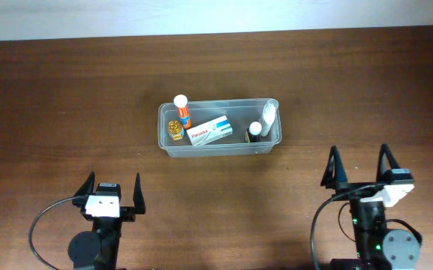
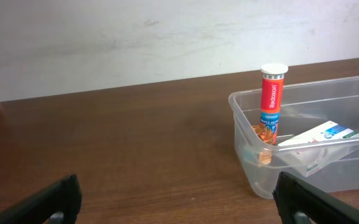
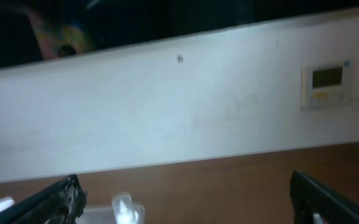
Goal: Pack container
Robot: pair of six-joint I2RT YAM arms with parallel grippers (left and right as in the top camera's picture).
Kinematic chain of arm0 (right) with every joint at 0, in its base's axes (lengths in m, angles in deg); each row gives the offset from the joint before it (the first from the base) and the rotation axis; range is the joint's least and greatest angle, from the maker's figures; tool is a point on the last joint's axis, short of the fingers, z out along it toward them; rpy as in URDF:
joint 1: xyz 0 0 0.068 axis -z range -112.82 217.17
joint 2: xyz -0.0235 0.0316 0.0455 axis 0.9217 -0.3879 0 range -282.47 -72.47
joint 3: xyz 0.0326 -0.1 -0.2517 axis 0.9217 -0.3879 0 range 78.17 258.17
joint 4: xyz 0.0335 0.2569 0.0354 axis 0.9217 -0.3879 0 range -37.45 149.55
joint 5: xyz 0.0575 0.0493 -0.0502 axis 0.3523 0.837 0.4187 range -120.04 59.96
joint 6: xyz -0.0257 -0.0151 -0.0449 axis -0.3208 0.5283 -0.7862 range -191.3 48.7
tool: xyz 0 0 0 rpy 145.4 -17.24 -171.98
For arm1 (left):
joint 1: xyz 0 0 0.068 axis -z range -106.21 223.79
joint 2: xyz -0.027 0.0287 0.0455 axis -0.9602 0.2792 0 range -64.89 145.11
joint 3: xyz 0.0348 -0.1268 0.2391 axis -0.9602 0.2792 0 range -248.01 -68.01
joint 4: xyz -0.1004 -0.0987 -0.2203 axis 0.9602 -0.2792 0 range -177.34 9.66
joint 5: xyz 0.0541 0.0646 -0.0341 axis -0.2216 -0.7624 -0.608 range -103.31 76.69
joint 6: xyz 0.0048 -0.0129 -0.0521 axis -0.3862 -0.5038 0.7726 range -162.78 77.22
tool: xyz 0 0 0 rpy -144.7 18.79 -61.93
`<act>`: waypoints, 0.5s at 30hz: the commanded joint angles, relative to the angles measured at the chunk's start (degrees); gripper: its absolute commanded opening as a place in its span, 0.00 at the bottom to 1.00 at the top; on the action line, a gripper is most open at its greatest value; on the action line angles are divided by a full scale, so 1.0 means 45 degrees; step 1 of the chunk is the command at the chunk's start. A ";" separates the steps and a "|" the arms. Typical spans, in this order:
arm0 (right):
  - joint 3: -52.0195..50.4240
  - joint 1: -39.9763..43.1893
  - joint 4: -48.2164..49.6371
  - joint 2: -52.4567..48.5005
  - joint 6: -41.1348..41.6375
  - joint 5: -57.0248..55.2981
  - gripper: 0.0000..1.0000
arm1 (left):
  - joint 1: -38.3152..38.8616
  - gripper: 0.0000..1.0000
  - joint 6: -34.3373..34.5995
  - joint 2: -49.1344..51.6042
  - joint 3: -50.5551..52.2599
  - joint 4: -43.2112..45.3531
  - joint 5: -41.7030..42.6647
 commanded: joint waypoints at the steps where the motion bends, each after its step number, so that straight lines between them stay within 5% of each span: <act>1: -0.0787 -0.0083 0.0160 0.0563 -0.0636 0.0117 0.99 | -0.0068 0.99 0.0063 -0.0121 0.0087 0.0034 0.0180; 15: -0.2623 -0.0078 0.0160 0.1661 -0.1073 -0.0063 0.98 | -0.0063 0.99 0.0063 -0.0121 0.0087 0.0034 0.0180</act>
